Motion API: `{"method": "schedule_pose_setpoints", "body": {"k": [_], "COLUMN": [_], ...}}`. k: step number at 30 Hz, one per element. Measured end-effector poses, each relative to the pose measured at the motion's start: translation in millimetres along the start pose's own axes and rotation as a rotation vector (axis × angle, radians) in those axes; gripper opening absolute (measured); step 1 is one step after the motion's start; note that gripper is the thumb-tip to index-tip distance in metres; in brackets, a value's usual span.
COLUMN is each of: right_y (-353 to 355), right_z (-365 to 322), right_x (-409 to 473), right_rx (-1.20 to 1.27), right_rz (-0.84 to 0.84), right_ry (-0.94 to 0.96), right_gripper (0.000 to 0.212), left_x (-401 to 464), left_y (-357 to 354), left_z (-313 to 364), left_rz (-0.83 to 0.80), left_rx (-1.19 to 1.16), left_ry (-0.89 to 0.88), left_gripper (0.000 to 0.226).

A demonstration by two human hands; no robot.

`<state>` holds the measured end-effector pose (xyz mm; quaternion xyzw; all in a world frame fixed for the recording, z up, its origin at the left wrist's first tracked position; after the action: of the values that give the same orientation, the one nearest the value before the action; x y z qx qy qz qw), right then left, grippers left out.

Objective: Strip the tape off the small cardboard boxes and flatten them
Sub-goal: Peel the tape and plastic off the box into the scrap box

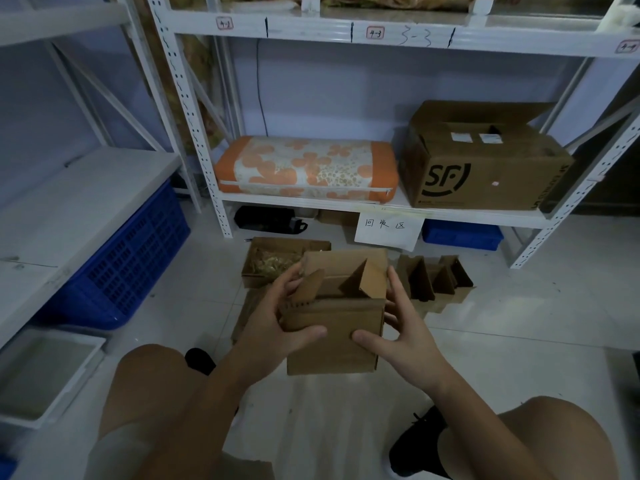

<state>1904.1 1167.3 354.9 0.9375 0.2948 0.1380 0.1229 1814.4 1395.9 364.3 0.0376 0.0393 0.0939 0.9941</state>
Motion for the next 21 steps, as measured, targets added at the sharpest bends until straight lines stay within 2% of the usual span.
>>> {"method": "schedule_pose_setpoints", "body": {"k": [3, 5, 7, 9, 11, 15, 18, 21], "right_y": [-8, -15, -18, -16, -14, -8, -4, -2], "right_z": [-2, -2, 0, 2, 1, -1, 3, 5], "right_x": [-1, 1, 5, 7, 8, 4, 1, -1], "right_rx": [0.047, 0.053, 0.047, 0.034, 0.037, 0.025, -0.003, 0.009], "right_rz": [0.109, 0.138, 0.14, 0.105, 0.057, 0.006, 0.075, 0.107], "right_ry": [-0.041, -0.064, -0.087, -0.107, -0.127, -0.118, -0.09, -0.086], "right_gripper": [0.114, 0.105, 0.095, 0.092, 0.093, 0.09, 0.082, 0.077], "left_x": [-4, -8, -8, -5, -3, 0, 1, 4], "left_y": [-13, -21, -24, -23, -21, -17, -9, -1], "left_z": [-2, -3, -5, -9, -13, -16, -14, -15], "left_rz": [0.223, 0.323, 0.323, 0.257, 0.18, 0.191, 0.264, 0.269], "left_rx": [-0.105, -0.05, 0.131, 0.349, 0.434, 0.399, 0.282, 0.191], "left_ry": [0.015, -0.033, -0.119, -0.21, -0.195, -0.053, 0.042, 0.099], "left_gripper": [0.109, 0.105, 0.092, 0.074, 0.059, 0.055, 0.057, 0.062]}}
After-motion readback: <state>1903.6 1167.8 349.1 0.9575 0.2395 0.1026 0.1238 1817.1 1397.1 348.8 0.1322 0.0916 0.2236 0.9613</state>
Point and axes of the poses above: each hand's wrist, its own x-axis towards the middle knuckle, its own y-axis out of the back of the hand, z = x × y, the point moved 1 cm from there along x, towards the middle knuckle, and after that the axes turned 8 degrees about y, right-handed, at the moved point
